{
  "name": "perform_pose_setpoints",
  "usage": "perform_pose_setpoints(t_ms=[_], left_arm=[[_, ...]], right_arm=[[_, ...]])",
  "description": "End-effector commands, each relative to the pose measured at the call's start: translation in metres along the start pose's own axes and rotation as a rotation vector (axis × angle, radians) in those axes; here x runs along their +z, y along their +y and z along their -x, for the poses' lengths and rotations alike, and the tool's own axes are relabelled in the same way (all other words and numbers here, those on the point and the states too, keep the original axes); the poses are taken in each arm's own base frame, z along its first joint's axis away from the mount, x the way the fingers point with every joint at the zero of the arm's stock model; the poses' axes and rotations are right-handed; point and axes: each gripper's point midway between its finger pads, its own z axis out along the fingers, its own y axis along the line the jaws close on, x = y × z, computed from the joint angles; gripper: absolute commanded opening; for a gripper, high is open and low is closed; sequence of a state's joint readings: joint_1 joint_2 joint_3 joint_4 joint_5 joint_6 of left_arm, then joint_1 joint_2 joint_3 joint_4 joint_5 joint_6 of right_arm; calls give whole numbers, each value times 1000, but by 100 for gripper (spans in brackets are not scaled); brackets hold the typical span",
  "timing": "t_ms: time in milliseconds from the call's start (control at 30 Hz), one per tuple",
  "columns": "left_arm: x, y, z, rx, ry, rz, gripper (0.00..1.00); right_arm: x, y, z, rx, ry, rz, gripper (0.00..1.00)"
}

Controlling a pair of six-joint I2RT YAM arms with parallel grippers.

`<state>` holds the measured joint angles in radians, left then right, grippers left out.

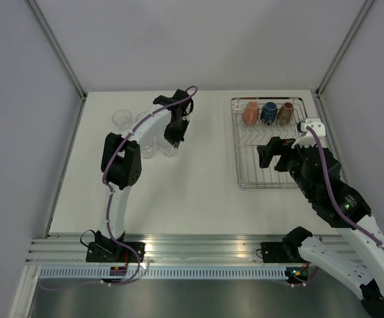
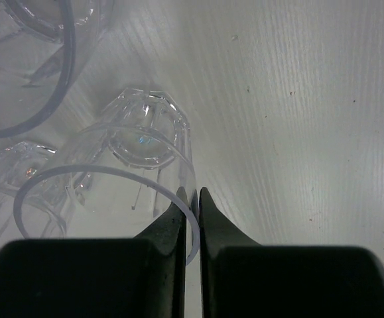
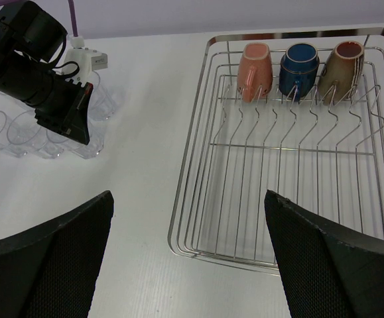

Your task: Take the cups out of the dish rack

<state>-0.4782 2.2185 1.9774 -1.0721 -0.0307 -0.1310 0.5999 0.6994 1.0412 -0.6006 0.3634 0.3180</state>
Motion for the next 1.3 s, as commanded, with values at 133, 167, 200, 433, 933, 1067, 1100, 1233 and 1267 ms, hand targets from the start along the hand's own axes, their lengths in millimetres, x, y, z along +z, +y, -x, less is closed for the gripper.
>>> perform_pose_setpoints(t_ms=[133, 167, 200, 433, 933, 1067, 1100, 1233, 1267], left_arm=[[-8, 5, 3, 27, 4, 26, 16], [-8, 4, 1, 28, 9, 23, 21], [-9, 3, 1, 27, 8, 17, 23], [-35, 0, 7, 15, -37, -2, 51], [-185, -5, 42, -127, -482, -142, 99], [-222, 1, 24, -177, -574, -143, 99], [-243, 2, 16, -187, -620, -155, 99], [-277, 13, -17, -237, -718, -143, 99], [-274, 17, -24, -249, -725, -129, 99]], right_arm=[[6, -5, -3, -27, 12, -35, 98], [8, -6, -4, -31, 18, -43, 98], [10, -6, -4, -34, 19, -50, 98], [35, -8, -11, -69, 72, -123, 98], [139, -33, -9, -49, 230, -200, 97], [166, -49, -7, -55, 235, -253, 93], [177, -52, -13, -62, 250, -265, 93], [204, -58, -11, -115, 248, -272, 98], [209, -61, -13, -136, 251, -274, 98]])
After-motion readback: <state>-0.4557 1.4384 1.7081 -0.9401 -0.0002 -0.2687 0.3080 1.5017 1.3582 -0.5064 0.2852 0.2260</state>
